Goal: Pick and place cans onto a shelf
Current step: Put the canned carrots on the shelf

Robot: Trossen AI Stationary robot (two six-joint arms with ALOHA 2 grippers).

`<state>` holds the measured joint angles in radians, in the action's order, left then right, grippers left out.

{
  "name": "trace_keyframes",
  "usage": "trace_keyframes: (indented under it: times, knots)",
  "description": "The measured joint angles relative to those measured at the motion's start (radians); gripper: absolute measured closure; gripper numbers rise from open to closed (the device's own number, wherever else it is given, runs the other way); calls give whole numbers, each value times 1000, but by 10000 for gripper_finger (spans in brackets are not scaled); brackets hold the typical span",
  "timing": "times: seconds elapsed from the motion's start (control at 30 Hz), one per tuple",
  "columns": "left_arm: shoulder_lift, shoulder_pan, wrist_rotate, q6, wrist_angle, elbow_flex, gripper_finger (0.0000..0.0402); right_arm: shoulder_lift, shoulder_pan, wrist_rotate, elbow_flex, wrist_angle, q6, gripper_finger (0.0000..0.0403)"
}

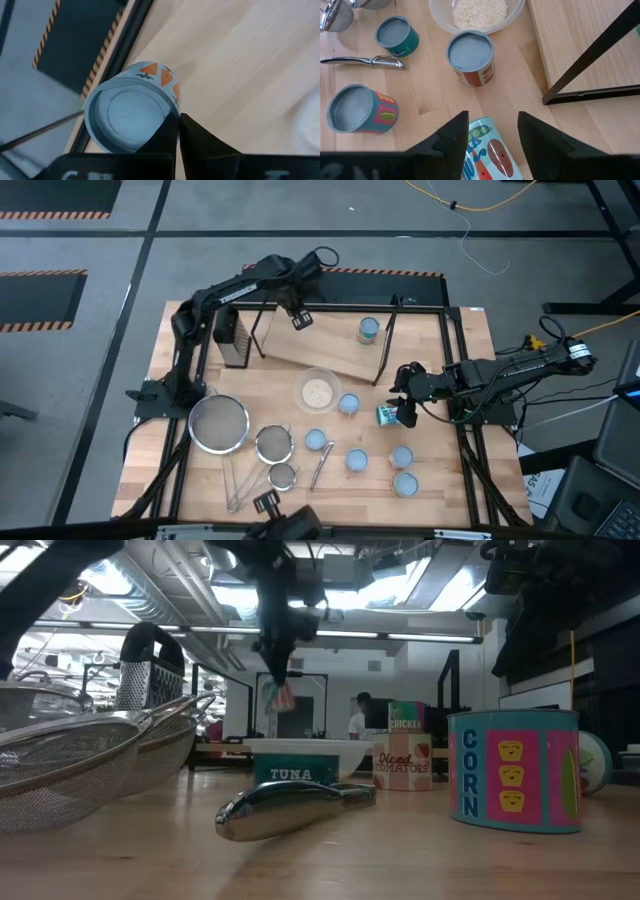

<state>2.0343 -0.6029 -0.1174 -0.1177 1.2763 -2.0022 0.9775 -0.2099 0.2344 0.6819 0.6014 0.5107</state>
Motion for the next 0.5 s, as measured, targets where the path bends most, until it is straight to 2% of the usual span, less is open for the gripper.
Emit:
trace_keyframes:
  times: [0.23,0.5]
  knots:
    - [84,-30,-58,0,53,0,401,0,0,0,0,0,0,228]
    - [120,-25,-55,1,49,0,401,0,0,1,0,0,-13,228]
